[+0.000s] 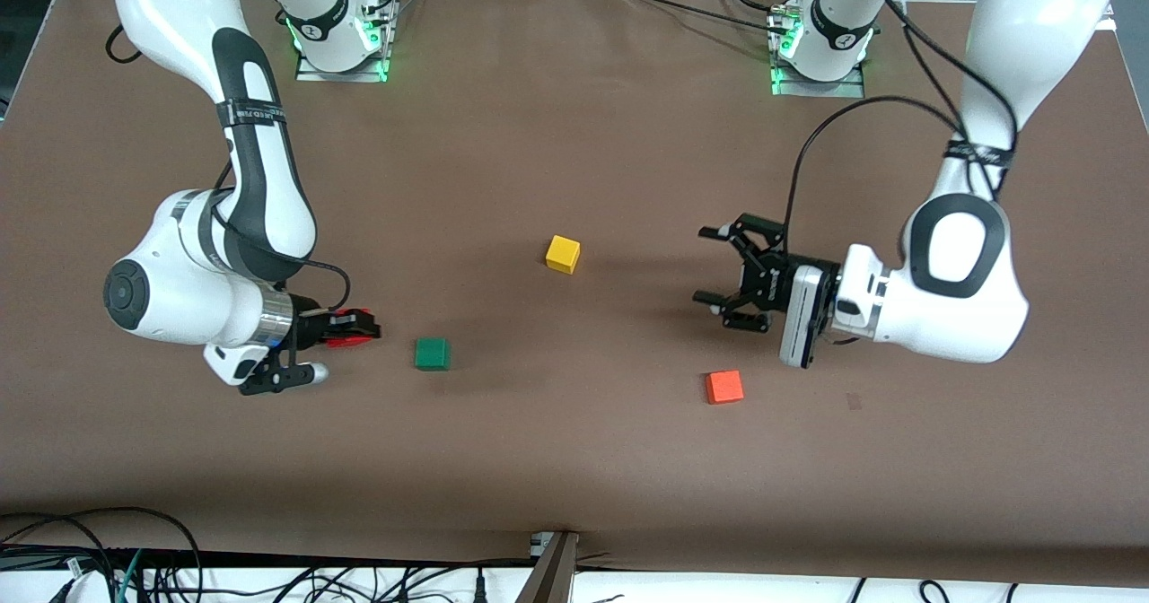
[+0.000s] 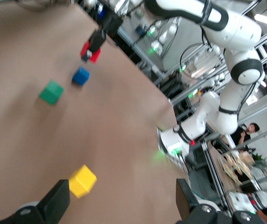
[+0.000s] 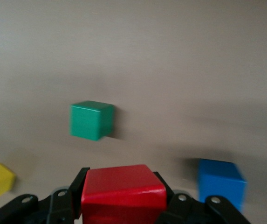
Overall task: Pass red block to right arm, stack on blue
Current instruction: 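Carry the red cube with the right gripper while the left gripper withdraws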
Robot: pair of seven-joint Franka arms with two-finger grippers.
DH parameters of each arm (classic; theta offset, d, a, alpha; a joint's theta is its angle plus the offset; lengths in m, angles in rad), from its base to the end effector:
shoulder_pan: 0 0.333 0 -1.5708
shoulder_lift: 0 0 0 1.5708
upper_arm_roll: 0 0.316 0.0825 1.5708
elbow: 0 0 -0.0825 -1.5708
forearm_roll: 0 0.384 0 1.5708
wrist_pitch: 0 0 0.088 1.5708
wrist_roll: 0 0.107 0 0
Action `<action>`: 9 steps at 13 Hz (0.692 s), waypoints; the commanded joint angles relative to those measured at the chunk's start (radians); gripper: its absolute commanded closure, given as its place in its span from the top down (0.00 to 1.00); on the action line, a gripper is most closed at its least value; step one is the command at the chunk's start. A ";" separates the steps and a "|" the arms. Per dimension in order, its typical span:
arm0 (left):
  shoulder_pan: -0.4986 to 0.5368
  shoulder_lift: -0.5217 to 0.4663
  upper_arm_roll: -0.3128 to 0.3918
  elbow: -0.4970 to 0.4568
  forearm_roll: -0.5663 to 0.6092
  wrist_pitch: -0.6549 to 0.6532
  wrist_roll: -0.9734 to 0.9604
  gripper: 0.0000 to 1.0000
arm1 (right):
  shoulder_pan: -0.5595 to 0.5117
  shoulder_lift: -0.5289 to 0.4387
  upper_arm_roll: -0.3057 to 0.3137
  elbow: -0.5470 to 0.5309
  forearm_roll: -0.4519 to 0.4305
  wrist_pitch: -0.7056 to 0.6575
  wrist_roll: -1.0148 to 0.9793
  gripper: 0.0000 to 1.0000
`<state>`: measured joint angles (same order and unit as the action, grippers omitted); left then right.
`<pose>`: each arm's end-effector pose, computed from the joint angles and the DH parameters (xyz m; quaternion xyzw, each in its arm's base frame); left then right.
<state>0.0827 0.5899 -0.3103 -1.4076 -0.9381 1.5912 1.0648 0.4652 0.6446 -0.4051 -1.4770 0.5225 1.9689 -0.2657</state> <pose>0.6594 -0.1940 0.4009 0.7256 -0.4205 0.0605 0.5413 0.6922 0.1229 0.3143 -0.9893 -0.0794 0.0329 0.1178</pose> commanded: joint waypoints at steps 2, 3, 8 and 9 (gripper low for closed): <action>-0.032 -0.180 0.036 -0.056 0.266 -0.070 -0.265 1.00 | 0.013 -0.014 -0.053 -0.020 -0.159 -0.004 0.011 0.00; -0.067 -0.220 0.075 -0.062 0.313 -0.073 -0.370 1.00 | 0.013 -0.014 -0.066 -0.035 -0.167 -0.004 0.011 0.00; -0.161 -0.445 0.126 -0.137 0.828 -0.066 -0.728 1.00 | 0.039 -0.026 -0.093 -0.127 -0.229 0.053 0.043 0.00; -0.165 -0.468 0.134 -0.154 0.922 -0.066 -0.752 1.00 | 0.076 -0.029 -0.116 -0.159 -0.229 0.086 0.069 0.00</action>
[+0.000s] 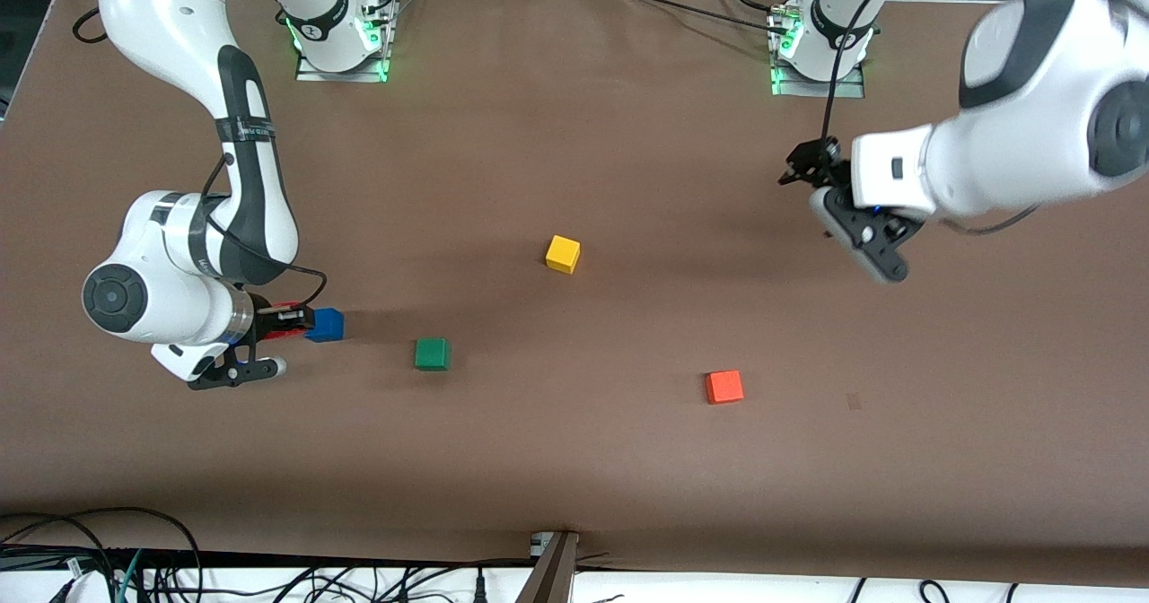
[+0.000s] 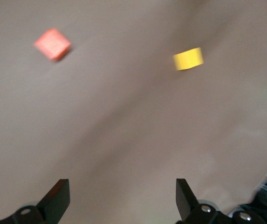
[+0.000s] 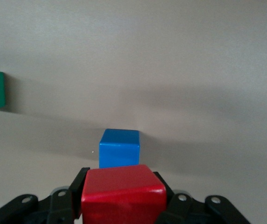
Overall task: Pass red block to right arm, stack on blue
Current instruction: 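Lower the red cube onto the blue cube with the right gripper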
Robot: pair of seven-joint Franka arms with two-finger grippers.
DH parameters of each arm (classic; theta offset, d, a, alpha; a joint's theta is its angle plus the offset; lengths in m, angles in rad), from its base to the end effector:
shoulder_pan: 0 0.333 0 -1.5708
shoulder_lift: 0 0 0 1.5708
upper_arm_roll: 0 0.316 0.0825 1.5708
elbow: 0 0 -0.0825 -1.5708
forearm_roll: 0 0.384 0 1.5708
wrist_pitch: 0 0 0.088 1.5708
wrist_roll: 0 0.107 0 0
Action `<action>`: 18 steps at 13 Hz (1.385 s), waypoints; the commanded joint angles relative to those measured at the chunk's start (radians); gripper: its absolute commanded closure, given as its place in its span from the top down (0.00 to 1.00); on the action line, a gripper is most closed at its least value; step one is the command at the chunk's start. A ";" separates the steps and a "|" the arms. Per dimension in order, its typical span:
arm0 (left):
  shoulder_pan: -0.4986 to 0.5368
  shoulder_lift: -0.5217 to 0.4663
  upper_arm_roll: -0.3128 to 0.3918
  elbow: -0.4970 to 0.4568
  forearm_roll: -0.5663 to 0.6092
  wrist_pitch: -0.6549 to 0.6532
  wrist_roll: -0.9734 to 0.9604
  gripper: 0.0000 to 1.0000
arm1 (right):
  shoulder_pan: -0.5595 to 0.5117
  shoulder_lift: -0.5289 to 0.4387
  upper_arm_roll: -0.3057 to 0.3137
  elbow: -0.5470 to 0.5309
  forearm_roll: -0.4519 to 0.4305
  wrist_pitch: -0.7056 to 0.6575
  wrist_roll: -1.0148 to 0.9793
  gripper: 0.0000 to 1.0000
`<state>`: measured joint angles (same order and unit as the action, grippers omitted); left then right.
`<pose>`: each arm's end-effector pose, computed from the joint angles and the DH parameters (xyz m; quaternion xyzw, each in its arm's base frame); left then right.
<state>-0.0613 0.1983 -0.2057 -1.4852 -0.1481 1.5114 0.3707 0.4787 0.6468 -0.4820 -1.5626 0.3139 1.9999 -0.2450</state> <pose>0.5789 -0.1640 0.5490 0.9427 -0.3090 -0.0785 0.0983 0.6800 0.0630 0.2876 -0.9949 -0.0781 0.0638 0.0016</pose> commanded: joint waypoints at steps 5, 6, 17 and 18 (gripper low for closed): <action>-0.029 -0.141 0.077 -0.093 0.214 0.012 -0.381 1.00 | 0.258 -0.074 -0.182 -0.308 -0.019 0.339 0.092 0.00; -0.029 -0.143 0.095 -0.093 0.205 0.016 -0.422 1.00 | 0.259 -0.084 -0.181 -0.344 -0.018 0.402 0.098 0.00; 0.012 -0.266 0.152 -0.191 0.185 0.125 -0.421 1.00 | 0.270 -0.079 -0.141 -0.379 0.047 0.496 0.164 0.00; 0.018 -0.266 0.146 -0.190 0.188 0.125 -0.421 1.00 | 0.270 -0.079 -0.141 -0.379 0.047 0.496 0.162 0.00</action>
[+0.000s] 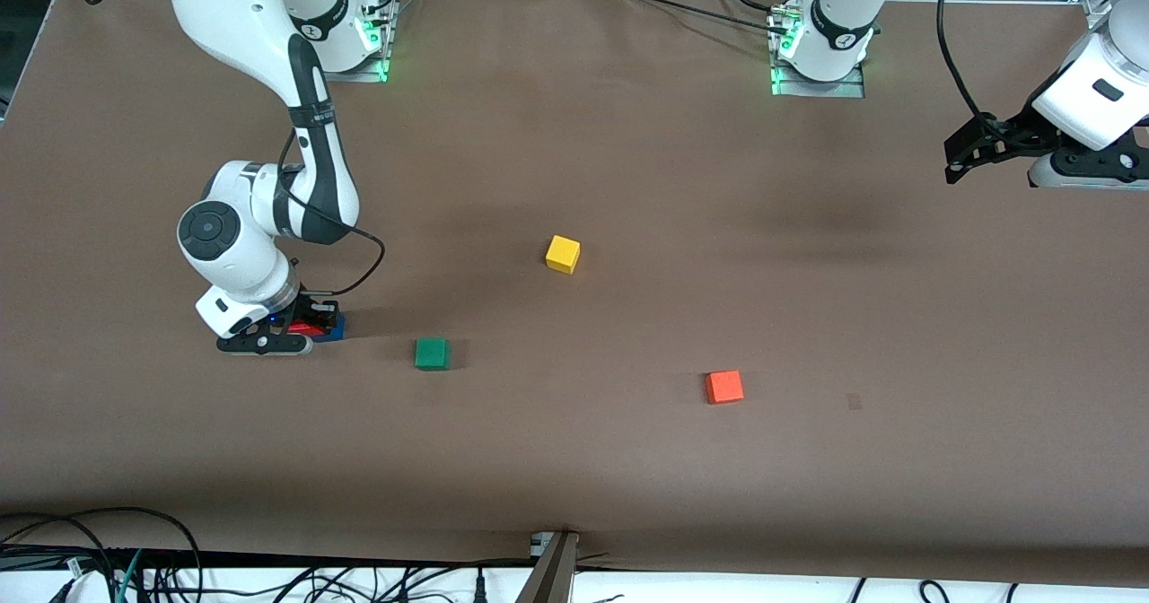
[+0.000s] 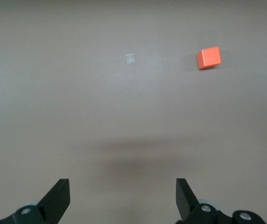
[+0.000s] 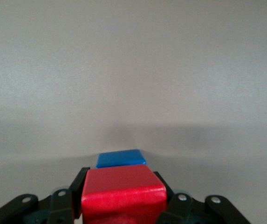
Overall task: Pass red block to right arm, stack on blue
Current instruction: 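Lower the red cube onto the blue cube with the right gripper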
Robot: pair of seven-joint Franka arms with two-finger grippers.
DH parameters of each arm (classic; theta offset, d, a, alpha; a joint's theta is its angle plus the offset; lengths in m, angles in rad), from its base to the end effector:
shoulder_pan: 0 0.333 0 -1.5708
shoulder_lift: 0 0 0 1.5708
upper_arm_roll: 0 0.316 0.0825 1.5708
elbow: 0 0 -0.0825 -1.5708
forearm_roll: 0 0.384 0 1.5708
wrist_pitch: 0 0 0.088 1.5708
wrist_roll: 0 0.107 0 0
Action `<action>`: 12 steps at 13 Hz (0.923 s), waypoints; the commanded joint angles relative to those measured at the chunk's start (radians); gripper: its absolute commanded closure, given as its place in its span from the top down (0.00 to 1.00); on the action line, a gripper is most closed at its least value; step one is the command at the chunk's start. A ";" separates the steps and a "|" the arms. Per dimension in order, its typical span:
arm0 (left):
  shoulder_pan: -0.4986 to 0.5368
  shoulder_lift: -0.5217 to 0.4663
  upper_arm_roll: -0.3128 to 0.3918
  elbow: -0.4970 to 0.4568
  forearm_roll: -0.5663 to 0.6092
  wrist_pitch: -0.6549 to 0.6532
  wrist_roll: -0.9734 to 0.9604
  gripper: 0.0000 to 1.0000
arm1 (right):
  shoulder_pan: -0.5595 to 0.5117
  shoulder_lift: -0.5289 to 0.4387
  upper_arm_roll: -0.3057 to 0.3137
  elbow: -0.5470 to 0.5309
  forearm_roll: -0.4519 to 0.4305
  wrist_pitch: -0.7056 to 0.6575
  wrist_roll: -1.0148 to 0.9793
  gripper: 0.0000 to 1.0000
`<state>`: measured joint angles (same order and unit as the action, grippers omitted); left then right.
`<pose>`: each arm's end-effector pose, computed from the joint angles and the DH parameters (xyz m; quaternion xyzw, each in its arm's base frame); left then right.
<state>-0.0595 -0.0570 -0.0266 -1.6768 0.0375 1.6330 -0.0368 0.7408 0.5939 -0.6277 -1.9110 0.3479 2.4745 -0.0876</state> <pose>0.5396 -0.0432 0.6110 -0.9995 0.0257 -0.0078 0.0190 0.6298 0.0946 0.2440 0.9970 0.0173 0.0558 0.0512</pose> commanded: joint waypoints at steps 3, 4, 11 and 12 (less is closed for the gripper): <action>0.014 -0.009 -0.035 0.017 -0.002 -0.033 -0.015 1.00 | 0.008 -0.017 0.005 -0.033 0.011 0.017 -0.009 0.00; 0.010 -0.004 -0.036 0.034 -0.002 -0.054 -0.017 1.00 | 0.008 -0.016 0.005 -0.033 0.011 0.015 -0.018 0.00; 0.015 0.006 -0.027 0.034 -0.008 -0.085 -0.009 1.00 | 0.000 -0.009 0.005 -0.040 0.011 0.015 -0.107 0.00; 0.017 0.006 -0.023 0.035 -0.008 -0.088 -0.009 1.00 | -0.001 -0.009 0.005 -0.039 0.011 0.015 -0.107 0.00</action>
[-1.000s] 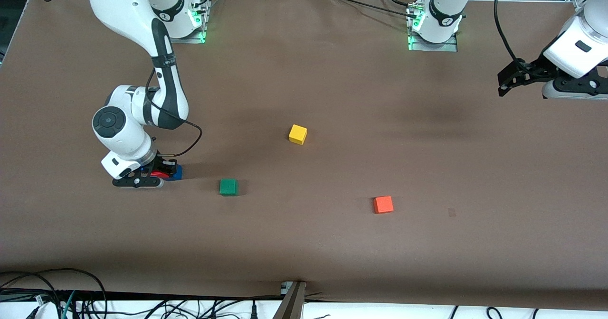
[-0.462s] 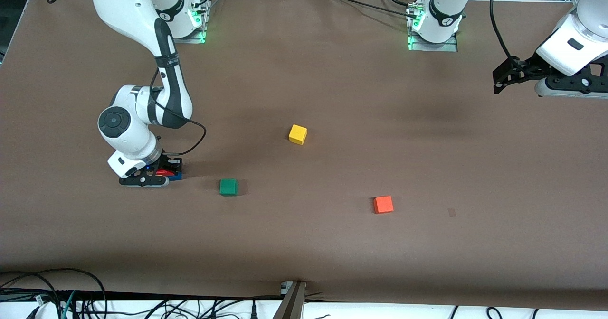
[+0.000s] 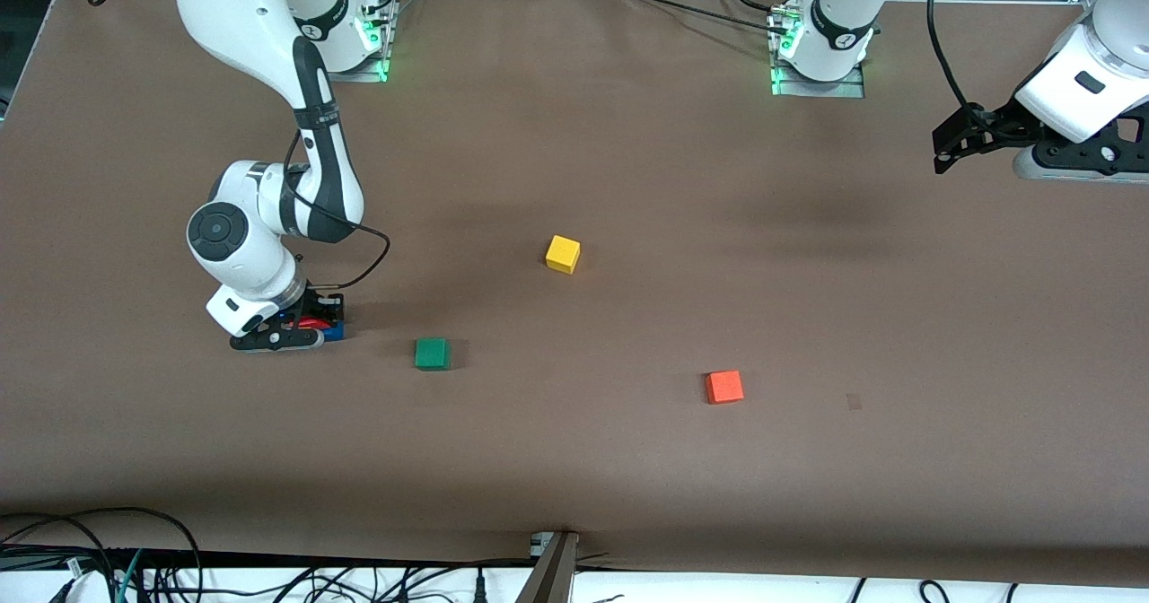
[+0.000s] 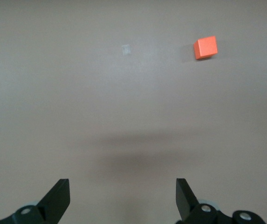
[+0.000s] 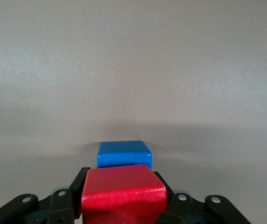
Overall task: Pass red block to right arm, stack on blue
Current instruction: 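Open the right gripper to release the red cube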
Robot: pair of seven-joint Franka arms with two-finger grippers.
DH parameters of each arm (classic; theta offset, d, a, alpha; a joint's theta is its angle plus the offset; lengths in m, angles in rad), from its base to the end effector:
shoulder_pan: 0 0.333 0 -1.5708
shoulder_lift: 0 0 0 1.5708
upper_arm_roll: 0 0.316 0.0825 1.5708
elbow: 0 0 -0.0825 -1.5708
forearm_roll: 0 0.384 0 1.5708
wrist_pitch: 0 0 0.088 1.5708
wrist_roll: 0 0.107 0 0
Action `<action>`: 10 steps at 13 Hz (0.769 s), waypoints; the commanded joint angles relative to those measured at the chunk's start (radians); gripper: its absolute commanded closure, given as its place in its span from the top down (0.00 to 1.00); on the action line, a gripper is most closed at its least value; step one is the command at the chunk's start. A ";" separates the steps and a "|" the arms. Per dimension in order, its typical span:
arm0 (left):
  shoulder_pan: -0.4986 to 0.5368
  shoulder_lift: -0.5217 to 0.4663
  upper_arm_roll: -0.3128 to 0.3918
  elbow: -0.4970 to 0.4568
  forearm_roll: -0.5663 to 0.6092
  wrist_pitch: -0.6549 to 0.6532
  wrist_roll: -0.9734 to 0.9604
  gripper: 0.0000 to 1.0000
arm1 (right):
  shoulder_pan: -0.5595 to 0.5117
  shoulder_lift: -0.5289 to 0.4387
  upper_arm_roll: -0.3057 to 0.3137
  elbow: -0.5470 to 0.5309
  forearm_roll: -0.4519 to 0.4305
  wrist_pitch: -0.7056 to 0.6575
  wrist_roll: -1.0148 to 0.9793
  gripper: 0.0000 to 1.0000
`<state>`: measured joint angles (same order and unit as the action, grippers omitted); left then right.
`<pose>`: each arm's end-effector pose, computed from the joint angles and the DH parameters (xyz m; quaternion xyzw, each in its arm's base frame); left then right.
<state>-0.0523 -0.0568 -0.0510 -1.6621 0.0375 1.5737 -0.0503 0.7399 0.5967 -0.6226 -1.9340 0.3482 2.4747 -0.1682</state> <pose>0.5331 -0.0520 0.6127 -0.9993 0.0268 0.0142 0.0214 0.6221 0.0921 0.2327 0.9961 0.0560 0.0410 0.0548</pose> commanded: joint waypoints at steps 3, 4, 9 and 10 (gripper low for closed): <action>0.023 0.006 0.002 0.021 -0.010 -0.031 0.007 1.00 | -0.002 -0.011 0.000 -0.016 0.011 0.015 -0.028 0.00; 0.023 0.006 0.002 0.021 -0.010 -0.031 0.006 1.00 | -0.002 -0.008 0.000 -0.016 0.011 0.015 -0.028 0.00; 0.025 0.008 0.002 0.022 -0.011 -0.052 0.007 1.00 | -0.008 -0.002 -0.002 -0.007 0.009 0.012 -0.034 0.63; 0.025 0.006 0.002 0.022 -0.010 -0.052 0.006 1.00 | -0.010 0.000 0.000 -0.007 0.009 0.012 -0.049 0.70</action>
<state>-0.0322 -0.0568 -0.0476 -1.6621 0.0375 1.5462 -0.0503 0.7355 0.5986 -0.6239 -1.9352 0.3481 2.4747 -0.1793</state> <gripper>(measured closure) 0.000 0.379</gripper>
